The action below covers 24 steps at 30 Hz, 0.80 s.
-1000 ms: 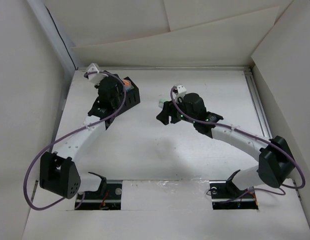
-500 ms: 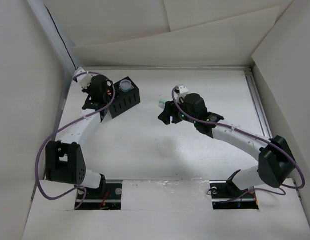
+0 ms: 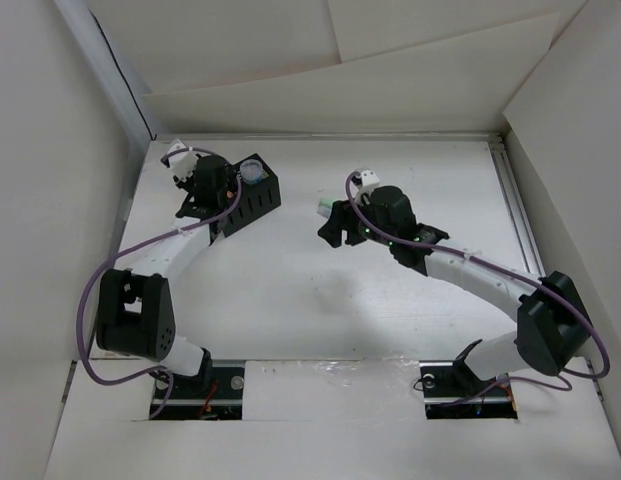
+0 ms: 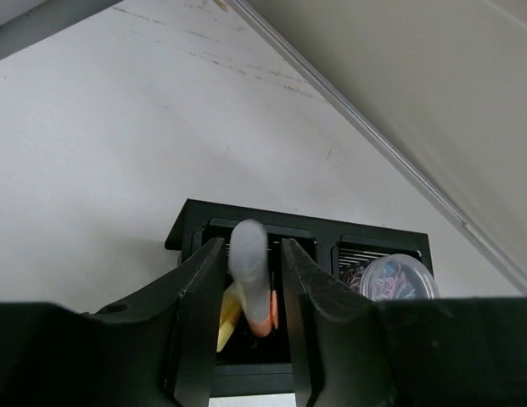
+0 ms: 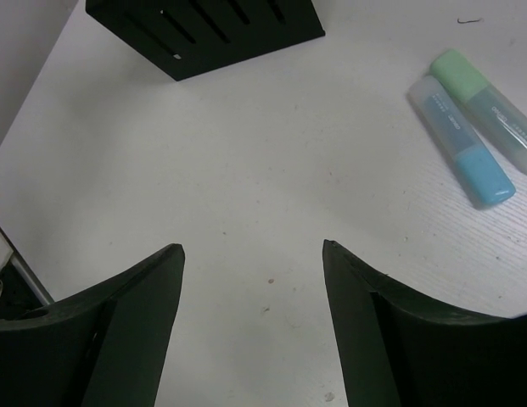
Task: Sort the stationery into containers
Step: Place the pen in the storage box, then pick up the pen from the center of the board.
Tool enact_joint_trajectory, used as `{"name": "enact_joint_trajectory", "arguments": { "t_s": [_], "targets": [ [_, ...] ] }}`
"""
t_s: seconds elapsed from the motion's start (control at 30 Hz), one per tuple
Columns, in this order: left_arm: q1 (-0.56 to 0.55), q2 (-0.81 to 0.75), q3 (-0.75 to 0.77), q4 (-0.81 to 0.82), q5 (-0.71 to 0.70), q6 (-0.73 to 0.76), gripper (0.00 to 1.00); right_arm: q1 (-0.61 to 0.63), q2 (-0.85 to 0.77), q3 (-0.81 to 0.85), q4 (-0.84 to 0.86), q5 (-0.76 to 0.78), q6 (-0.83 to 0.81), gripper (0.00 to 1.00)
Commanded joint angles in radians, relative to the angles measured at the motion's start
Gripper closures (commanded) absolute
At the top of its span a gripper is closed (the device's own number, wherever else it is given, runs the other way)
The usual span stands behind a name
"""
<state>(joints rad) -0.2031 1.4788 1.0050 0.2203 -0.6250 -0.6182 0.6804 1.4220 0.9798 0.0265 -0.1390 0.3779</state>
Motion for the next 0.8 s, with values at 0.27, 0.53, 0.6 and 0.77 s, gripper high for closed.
{"name": "enact_joint_trajectory", "arguments": {
  "t_s": [0.27, 0.53, 0.6, 0.77],
  "targets": [
    [-0.011, -0.147, -0.074, 0.083, 0.036, -0.032, 0.52, -0.041, 0.037, 0.003, 0.041, 0.097, 0.006, 0.25],
    [-0.221, -0.295, -0.16, 0.209, 0.091, -0.02, 0.58, -0.104, 0.167, 0.025, 0.041, 0.191, 0.033, 0.91],
    [-0.266, -0.285, -0.18, 0.235, 0.125, -0.02, 0.58, -0.116, 0.224, 0.059, 0.003, 0.216, 0.042, 0.85],
    [-0.326, -0.242, -0.258, 0.307, 0.277, -0.061, 0.59, -0.15, 0.305, 0.108, -0.045, 0.266, 0.064, 0.41]
  ]
}}
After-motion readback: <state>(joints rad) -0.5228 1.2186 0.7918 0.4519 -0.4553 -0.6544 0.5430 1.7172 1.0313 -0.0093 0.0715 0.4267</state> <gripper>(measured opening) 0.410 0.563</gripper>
